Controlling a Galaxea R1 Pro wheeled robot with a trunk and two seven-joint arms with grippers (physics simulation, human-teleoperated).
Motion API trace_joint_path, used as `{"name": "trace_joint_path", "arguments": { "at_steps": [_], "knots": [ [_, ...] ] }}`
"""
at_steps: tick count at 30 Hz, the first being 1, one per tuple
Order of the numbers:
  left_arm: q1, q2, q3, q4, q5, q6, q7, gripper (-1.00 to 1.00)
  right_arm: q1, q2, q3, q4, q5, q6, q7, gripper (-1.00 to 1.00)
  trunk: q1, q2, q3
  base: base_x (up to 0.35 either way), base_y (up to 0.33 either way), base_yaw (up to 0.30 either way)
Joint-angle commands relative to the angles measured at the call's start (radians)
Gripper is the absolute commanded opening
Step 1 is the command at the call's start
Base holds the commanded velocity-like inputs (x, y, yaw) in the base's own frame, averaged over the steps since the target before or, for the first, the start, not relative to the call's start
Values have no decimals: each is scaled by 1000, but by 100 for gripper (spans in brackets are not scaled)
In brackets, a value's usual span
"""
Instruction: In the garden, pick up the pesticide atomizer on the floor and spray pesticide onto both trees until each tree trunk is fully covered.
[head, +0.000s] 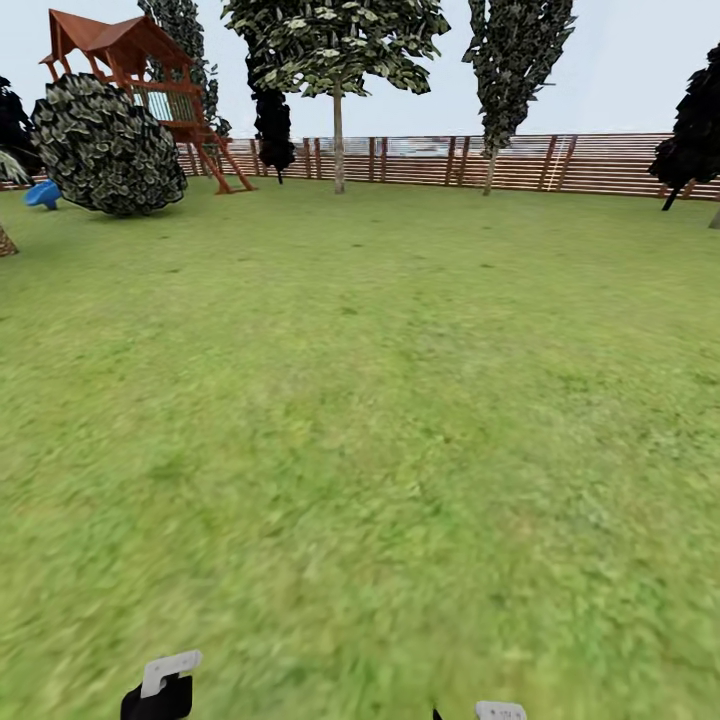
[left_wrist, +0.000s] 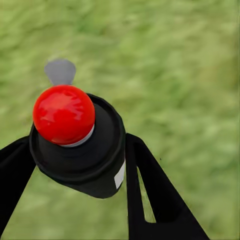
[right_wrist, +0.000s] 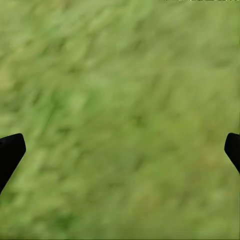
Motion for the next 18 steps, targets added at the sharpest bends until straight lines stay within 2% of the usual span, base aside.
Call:
{"name": "trace_joint_path", "arguments": {
  "at_steps": [1,8,10,12,15,18],
  "knots": [
    [-1,0,-2,1,5,-3,-1,-100,0,-1,-9,3,6,-2,3,100,0,0,-1,295,0,0],
    [-1,-1,-2,1,5,-3,-1,-100,-1,-3,-10,0,5,-6,3,100,0,0,-1,295,0,0],
    [-1,-2,-2,2,4,-3,-1,-100,0,-14,-11,-14,4,-9,2,100,0,0,-1,292,0,0],
    [-1,-2,-2,2,4,-3,-1,-100,-1,-27,-12,-64,4,-10,2,100,0,0,-1,291,0,0],
    [-1,-2,-2,2,4,-3,-1,-100,-1,-31,-10,-159,5,-10,3,100,0,0,-1,291,0,0],
    [-1,-3,-2,2,5,-3,-1,-100,-1,-37,-3,-187,10,-9,7,100,0,0,-1,296,0,0]
  ]
}}
